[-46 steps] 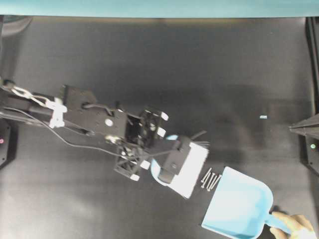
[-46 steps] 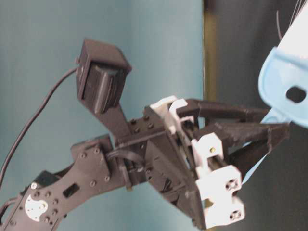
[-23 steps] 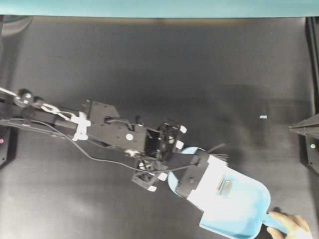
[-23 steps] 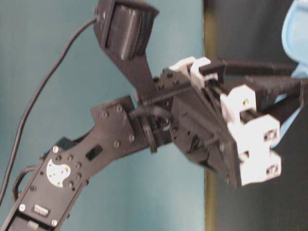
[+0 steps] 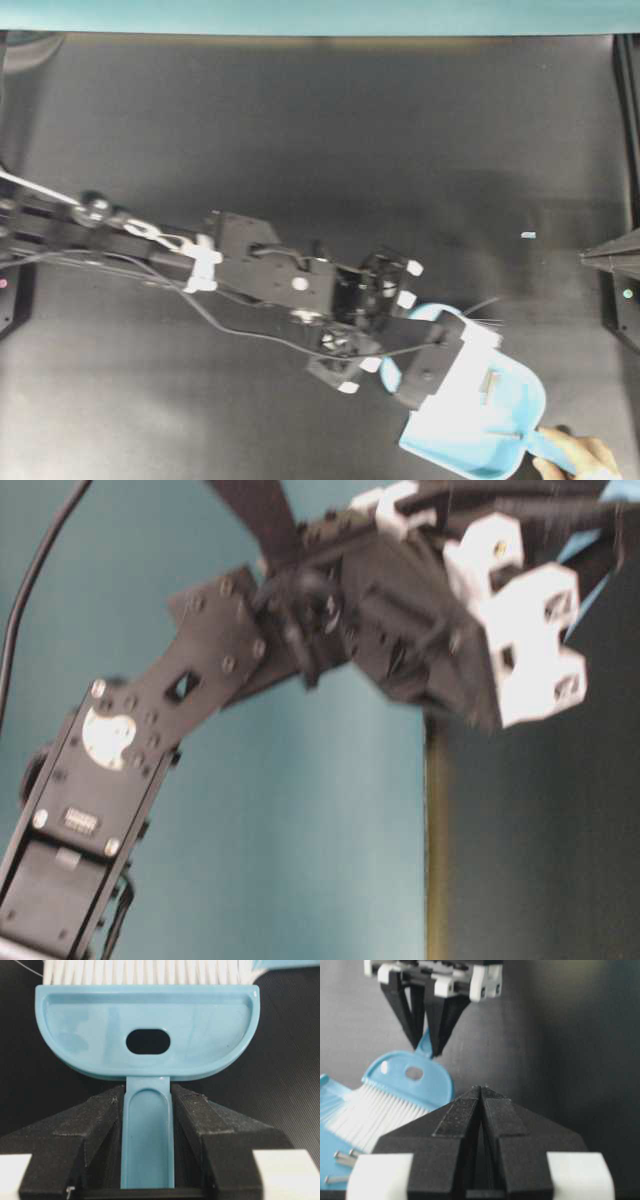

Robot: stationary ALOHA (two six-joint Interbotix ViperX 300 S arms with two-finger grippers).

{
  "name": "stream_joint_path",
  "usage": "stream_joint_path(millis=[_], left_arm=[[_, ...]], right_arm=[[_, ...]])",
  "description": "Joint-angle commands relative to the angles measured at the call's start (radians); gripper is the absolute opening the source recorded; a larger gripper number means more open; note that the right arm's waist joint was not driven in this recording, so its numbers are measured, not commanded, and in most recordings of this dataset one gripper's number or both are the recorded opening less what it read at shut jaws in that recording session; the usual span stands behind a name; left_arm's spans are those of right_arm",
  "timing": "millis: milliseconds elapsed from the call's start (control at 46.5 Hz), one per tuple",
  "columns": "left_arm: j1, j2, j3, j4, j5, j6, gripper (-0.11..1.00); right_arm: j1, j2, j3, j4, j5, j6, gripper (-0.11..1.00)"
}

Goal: Hold the dustpan with a person, while the left arm uses a hand brush to gather the screws into the dustpan.
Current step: 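Sweep the screws with the brush into the held dustpan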

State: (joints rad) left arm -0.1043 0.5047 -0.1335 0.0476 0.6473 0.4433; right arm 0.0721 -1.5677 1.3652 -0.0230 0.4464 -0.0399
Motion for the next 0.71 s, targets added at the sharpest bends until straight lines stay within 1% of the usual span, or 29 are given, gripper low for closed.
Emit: stream_joint_path(millis=[0,108,215,301,430,559,688], left_arm=[[-0.012,0.018,-0.069,0.0,-0.02,-0.002,0.31],[-0.02,0.026,-0.104,0.0,-0.028,-0.003,0.31],[-0.023,0.014,-0.107,0.0,-0.014,-0.003,0.31],[-0.025,-0.026,-0.107,0.0,0.043,0.0,0.31],[-0.025,-0.092,-0.106,0.0,0.163,0.0,0.31],[-0.02,-0.16,-0.072,0.0,0.216,-0.002,0.31],[-0.003,-0.253,-0.003,0.0,0.21,-0.017,0.31]], right_arm=[[0.0,0.005,-0.006,-0.002,-0.009,-0.005,0.0],[0.0,0.005,-0.006,-0.002,-0.009,-0.006,0.0],[0.0,0.005,-0.006,-0.002,-0.009,-0.005,0.0],[0.0,0.005,-0.006,-0.003,-0.009,-0.006,0.0],[0.0,0.005,-0.006,-0.003,-0.009,-0.006,0.0],[0.0,0.005,-0.008,-0.002,-0.009,-0.005,0.0],[0.0,0.005,-0.006,-0.003,-0.009,-0.006,0.0]])
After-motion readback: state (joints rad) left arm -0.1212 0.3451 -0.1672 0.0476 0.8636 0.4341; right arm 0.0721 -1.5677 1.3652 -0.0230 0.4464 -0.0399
